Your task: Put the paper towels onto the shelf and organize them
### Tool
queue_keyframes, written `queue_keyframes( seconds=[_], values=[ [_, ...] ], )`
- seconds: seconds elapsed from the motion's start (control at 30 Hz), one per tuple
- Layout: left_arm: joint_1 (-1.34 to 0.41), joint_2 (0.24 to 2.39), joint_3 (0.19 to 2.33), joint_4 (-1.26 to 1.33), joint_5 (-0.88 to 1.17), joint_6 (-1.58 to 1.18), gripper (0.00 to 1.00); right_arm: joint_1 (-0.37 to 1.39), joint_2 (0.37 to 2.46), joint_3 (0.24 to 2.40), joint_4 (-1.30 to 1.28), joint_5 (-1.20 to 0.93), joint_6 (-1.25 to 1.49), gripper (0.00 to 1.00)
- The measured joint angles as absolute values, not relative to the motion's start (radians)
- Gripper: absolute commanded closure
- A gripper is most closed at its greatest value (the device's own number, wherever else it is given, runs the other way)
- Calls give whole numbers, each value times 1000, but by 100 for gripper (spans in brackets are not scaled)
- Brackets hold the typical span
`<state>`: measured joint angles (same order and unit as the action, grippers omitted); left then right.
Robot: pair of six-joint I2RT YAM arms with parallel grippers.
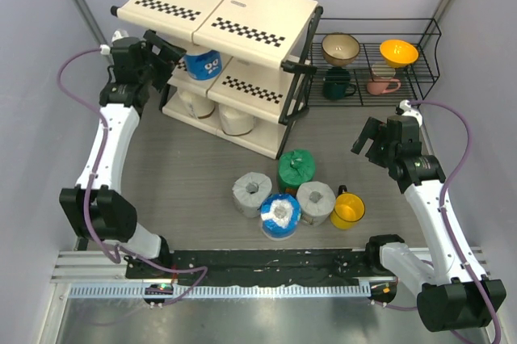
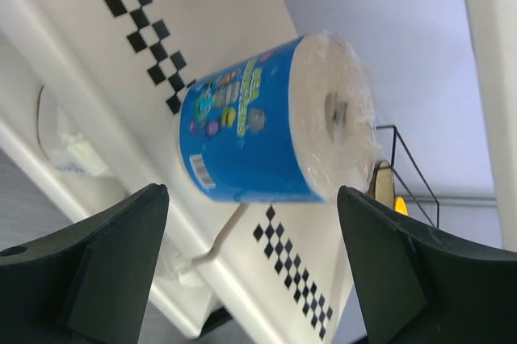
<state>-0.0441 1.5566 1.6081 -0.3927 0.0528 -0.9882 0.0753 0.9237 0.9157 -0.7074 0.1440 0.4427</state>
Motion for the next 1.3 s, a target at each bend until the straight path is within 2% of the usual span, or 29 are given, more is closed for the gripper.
queue_keyframes(
  seconds=[0.23, 0.37, 0.63, 0.8, 0.97, 1.1, 1.3],
  values=[
    [-5, 1291, 1392, -419, 170, -1000, 11, 75, 923, 912, -705, 144, 443, 4],
    [-72, 1111, 1229, -439, 217, -986, 11, 75, 923, 911, -705, 142, 443, 4],
    [-653, 875, 924, -556, 39, -1023, 13, 75, 924, 911, -705, 128, 445, 4],
    [-920, 738, 791, -689, -134, -1143, 14, 75, 923, 911, -704, 129, 444, 4],
    [-1146, 768, 776, -712, -288, -1252, 13, 75, 923, 911, -705, 129, 445, 4],
    [-1345, 952, 816, -701, -403, -1333, 12, 75, 922, 911, -705, 129, 445, 4],
    [-1419, 1131, 863, -670, -491, -1415, 12, 75, 910, 911, -710, 134, 443, 4]
  ],
)
